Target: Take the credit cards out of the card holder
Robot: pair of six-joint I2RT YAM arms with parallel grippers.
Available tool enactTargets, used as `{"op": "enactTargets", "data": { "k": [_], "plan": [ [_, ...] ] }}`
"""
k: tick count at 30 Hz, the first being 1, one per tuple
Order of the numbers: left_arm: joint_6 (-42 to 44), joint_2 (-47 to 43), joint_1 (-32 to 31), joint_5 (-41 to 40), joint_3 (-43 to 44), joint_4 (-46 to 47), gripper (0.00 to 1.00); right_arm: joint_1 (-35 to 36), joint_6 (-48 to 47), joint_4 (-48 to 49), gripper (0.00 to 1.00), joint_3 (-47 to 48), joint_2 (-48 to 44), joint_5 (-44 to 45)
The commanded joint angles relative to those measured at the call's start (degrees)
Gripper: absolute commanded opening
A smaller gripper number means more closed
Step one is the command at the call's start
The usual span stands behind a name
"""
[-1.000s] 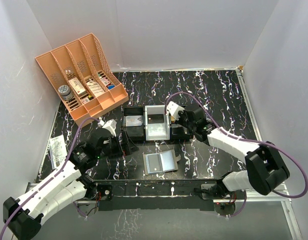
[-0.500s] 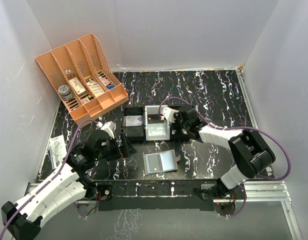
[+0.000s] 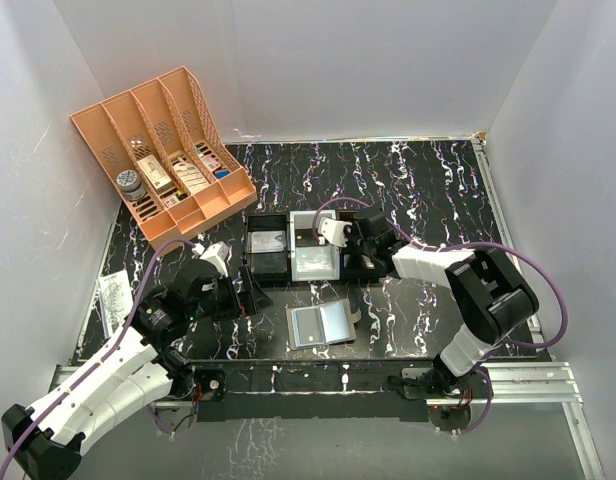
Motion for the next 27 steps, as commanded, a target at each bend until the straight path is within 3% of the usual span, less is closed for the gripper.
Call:
{"op": "enactTargets", "data": {
  "k": [1,11,20,25,27],
  "plan": [
    [0.5,-0.4,0.3,0.0,2.0,-1.3,0.99,-0.4,-1.4,-0.6,0.1,3.2,0.8,-2.4],
    [0.4,-0.2,0.3,0.3,1.5,-1.3,0.99,-0.8,-1.6,-1.1,0.28,2.8,0.4,-3.6],
    [-0.1,-0.2,0.3,0.4,1.4,-1.3,0.99,-1.0,2.6,2.4,0.32,2.7,-1.1,-2.7],
    [-0.5,-0.3,0.3,0.7,0.7,-0.7,0.99,-1.3,13.5,6.5,0.37,3.1,-5.6,0.3],
    [-0.7,-0.2,0.2,1.0,0.5,0.0,0.99,-1.3,22.9,6.6,0.43,3.2,-8.0,1.3]
  ]
}}
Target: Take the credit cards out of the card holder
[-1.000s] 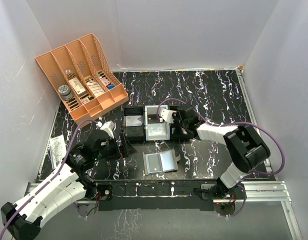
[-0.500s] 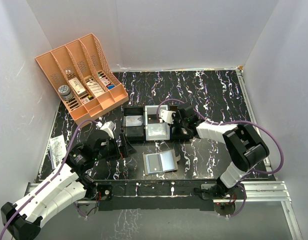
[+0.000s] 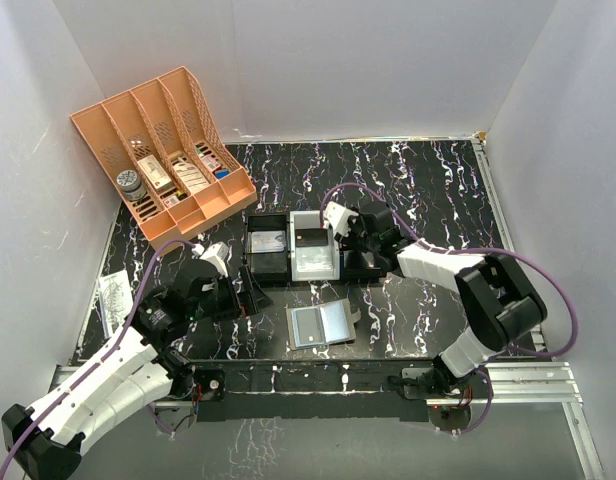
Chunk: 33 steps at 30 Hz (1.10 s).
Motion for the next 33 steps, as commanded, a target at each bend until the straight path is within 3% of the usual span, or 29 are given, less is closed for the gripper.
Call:
{"op": "enactTargets", "data": {
  "k": [1,4,7,11,15,21,33],
  "plan": [
    [-0.6,-0.1,0.3,1.1,0.3,0.7,0.99,-0.5,20.5,5.8,0.43,2.5,-7.6,3.3],
    [-0.7,0.3,0.3,1.5,-0.2,1.6,0.99,-0.5,37.6,1.5,0.43,2.7,-10.1,6.0],
    [-0.6,0.8,0.2,1.7,-0.5,1.9,0.99,-0.5,54.7,-9.4,0.42,5.9,-10.2,7.6],
    [-0.4,1.4,0.3,1.8,-0.5,1.9,0.99,-0.5,64.2,-21.8,0.4,10.5,-7.2,4.0],
    [-0.5,1.4,0.3,1.8,-0.6,2.1,0.99,-0.5,68.3,-24.6,0.35,11.2,-3.9,1.6],
    [-0.7,0.8,0.3,1.5,-0.6,1.3,0.99,-0.5,70.6,-28.3,0.3,13.5,1.7,4.7],
    [-0.7,0.2,0.3,1.1,-0.3,0.5,0.99,-0.5,70.9,-26.3,0.3,18.3,9.5,8.2]
  ]
}}
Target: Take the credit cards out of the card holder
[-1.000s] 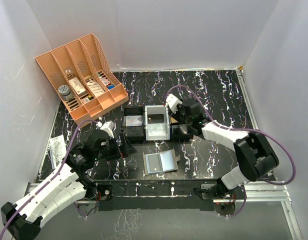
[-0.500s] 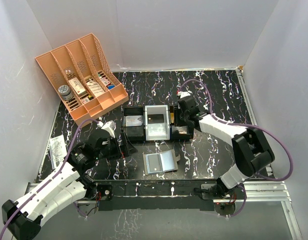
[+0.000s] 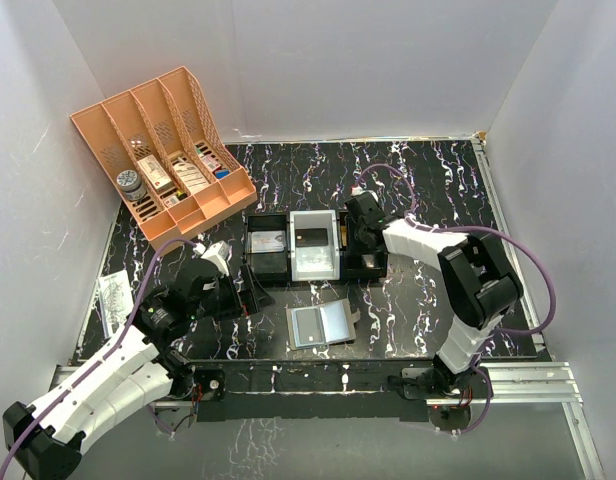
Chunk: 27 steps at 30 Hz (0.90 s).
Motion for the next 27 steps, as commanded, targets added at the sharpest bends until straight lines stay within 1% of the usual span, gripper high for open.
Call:
{"op": "enactTargets", "data": {
  "k": [1,9,16,20,23,26,27],
  "plan": [
    [0.1,-0.4,0.3,0.6,0.1,-1.3,0.99,-0.2,1.0,2.4,0.3,5.0,2.9,2.6],
    [-0.1,-0.4,0.3,0.5,0.3,-1.5,0.99,-0.2,1.5,3.1,0.31,7.4,5.3,2.6],
    [-0.3,-0.3,0.2,0.8,0.0,-1.2,0.99,-0.2,1.9,2.8,0.32,7.5,3.9,2.2],
    [-0.4,-0.2,0.2,1.0,-0.2,-1.0,0.99,-0.3,1.3,1.5,0.36,6.8,1.3,2.1],
    [-0.5,-0.3,0.3,1.0,-0.4,-0.7,0.99,-0.3,1.0,0.7,0.41,6.1,-3.6,2.6],
    [-0.8,-0.4,0.2,0.4,-0.5,-0.5,0.99,-0.2,0.4,-0.1,0.47,5.2,-7.8,3.2],
    [-0.9,-0.5,0.3,0.2,-0.6,-0.4,0.99,-0.3,0.4,-0.5,0.5,5.0,-8.9,3.4]
  ]
}}
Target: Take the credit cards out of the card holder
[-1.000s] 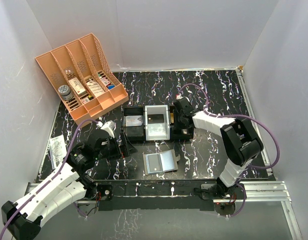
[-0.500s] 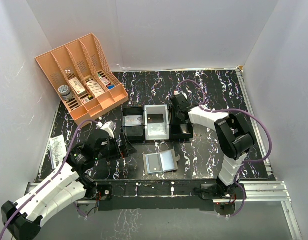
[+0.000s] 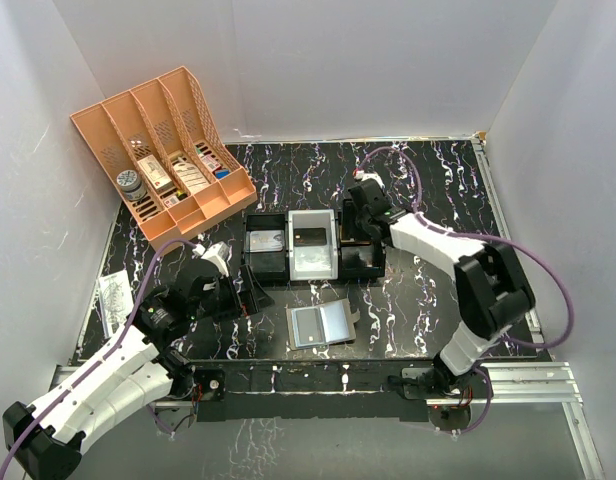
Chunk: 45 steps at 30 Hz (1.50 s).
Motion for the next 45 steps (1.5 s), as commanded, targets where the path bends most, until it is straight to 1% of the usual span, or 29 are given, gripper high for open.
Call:
{"op": "enactTargets", "data": {
  "k": [1,6,8,9,10,11,12,13,15,17,19,22,24,26,33,39,45],
  "plan": [
    [-0.5,-0.6,0.3,0.0,-0.6,0.4,0.99,-0.1,-0.3,0.1,0.54,-0.3,-9.0,1.8],
    [-1.4,-1.9,0.3,-2.6,-0.6,-0.5,0.99,-0.1,2.4,0.9,0.71,-5.2,-18.4,1.4],
    [-1.7,-3.2,0.3,-3.9,-0.6,-1.4,0.99,-0.1,4.6,2.7,0.81,-8.1,-22.8,-0.7],
    [-1.8,-3.8,0.2,-4.7,-0.6,-1.8,0.99,-0.1,5.6,4.4,0.83,-9.8,-25.0,-3.0],
    [-1.9,-4.4,0.3,-5.3,-0.7,-2.3,0.99,-0.1,7.2,5.9,0.81,-11.6,-26.8,-6.3],
    [-2.1,-4.9,0.3,-6.1,-0.8,-2.7,0.99,0.1,8.9,7.2,0.76,-12.6,-28.0,-10.6],
    [-2.4,-5.5,0.3,-6.9,-0.8,-3.3,0.99,1.0,10.7,7.9,0.72,-13.2,-28.5,-13.2],
    [-2.6,-6.0,0.3,-7.8,-0.9,-3.8,0.99,2.7,12.1,7.4,0.7,-13.2,-28.3,-13.3],
    [-3.2,-6.8,0.3,-9.7,-0.8,-4.8,0.99,8.4,14.8,5.4,0.71,-13.2,-28.1,-8.4],
    [-3.9,-7.5,0.3,-11.6,-0.1,-6.3,0.99,15.4,17.4,4.7,0.71,-14.6,-28.3,-1.1],
    [-4.4,-8.3,0.3,-13.2,0.6,-8.1,0.99,22.0,20.4,4.0,0.7,-15.9,-28.0,4.7],
    [-5.1,-9.7,0.3,-15.4,1.3,-10.6,0.99,30.7,23.6,2.0,0.68,-16.4,-25.5,10.9],
    [-5.3,-10.6,0.3,-15.8,1.3,-10.7,0.99,35.3,24.8,-0.7,0.68,-15.4,-22.9,14.9],
    [-5.7,-11.1,0.3,-16.0,1.1,-10.6,0.99,38.1,26.6,-2.9,0.68,-14.4,-20.3,16.7],
    [-5.6,-10.6,0.3,-15.4,1.2,-10.8,0.99,41.4,28.7,-3.0,0.67,-12.9,-13.2,15.8],
    [-5.5,-10.9,0.3,-14.3,1.1,-10.4,0.99,41.4,28.2,-4.1,0.7,-10.0,-8.1,16.5],
    [-5.4,-10.8,0.3,-13.6,0.7,-10.0,0.99,41.5,28.6,-5.0,0.69,-9.7,-4.8,16.9]
  ]
}}
